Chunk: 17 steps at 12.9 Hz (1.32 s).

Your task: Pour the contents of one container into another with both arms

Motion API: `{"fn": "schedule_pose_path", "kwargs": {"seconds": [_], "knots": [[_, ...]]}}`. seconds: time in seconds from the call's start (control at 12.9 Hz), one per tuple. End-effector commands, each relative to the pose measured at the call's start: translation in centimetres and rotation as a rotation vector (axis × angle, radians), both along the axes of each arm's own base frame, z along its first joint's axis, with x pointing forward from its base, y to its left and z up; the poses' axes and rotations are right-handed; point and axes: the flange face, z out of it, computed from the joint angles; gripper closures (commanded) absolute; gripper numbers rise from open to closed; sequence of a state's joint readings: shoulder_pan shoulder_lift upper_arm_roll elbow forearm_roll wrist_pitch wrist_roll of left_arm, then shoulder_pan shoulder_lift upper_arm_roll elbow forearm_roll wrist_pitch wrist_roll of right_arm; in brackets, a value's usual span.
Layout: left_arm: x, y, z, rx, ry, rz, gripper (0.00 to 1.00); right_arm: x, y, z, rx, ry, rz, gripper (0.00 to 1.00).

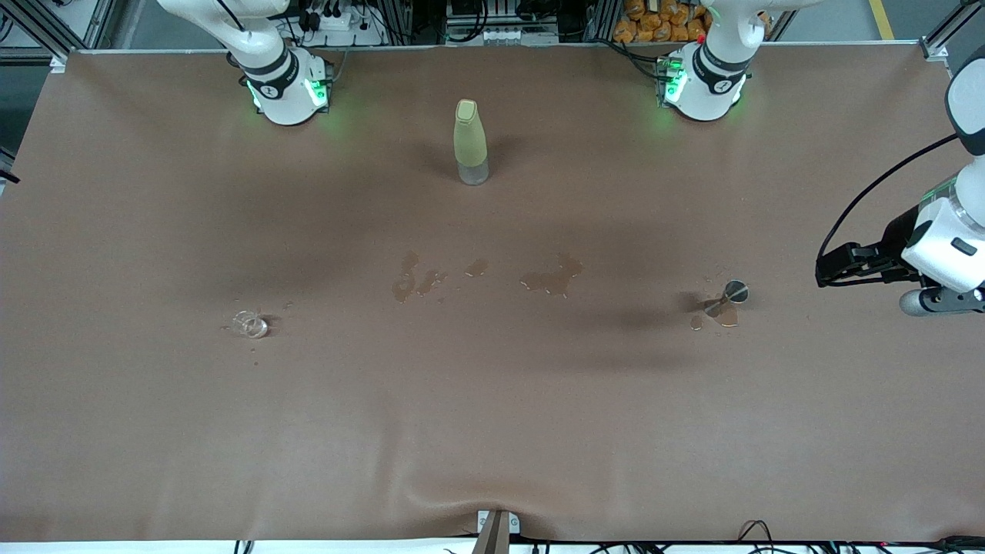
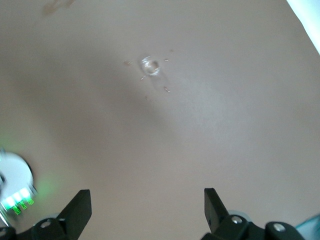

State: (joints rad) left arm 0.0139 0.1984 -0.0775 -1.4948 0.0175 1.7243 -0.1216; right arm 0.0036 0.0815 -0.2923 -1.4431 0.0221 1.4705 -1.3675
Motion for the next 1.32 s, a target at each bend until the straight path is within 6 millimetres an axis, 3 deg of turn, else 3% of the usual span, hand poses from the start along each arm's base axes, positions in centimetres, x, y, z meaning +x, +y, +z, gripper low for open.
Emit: {"fn": "schedule_pose_path", "kwargs": {"seconds": [0.0, 0.08, 0.23, 0.47, 0.7, 1.24], "knots": [[-0.6, -0.2, 0.6, 0.007, -0.012, 0.002, 0.0, -0.3, -0.9, 0.4, -0.009, -0.022, 0.297, 0.0], [-0.6, -0.3, 0.6, 0.007, -0.012, 0.001, 0.0, 0.0, -1.1, 0.2, -0.011, -0.03, 0.398, 0.0], [-0.6, -0.3, 0.6, 0.007, -0.012, 0.002, 0.0, 0.1, -1.5, -0.2, -0.008, -0.027, 0.442, 0.0], [-0.6, -0.3, 0.7, 0.007, -0.014, 0.004, 0.0, 0.5, -2.0, -3.4, 0.043, -0.015, 0.444, 0.0], [-0.6, -0.3, 0.7, 0.007, -0.014, 0.005, 0.0, 0.7, -3.1, -7.8, 0.141, -0.065, 0.499, 0.0], [-0.6, -0.4, 0.6, 0.01, -0.013, 0.002, 0.0, 1.6, -5.7, -21.6, 0.42, -0.181, 0.571, 0.0]]}}
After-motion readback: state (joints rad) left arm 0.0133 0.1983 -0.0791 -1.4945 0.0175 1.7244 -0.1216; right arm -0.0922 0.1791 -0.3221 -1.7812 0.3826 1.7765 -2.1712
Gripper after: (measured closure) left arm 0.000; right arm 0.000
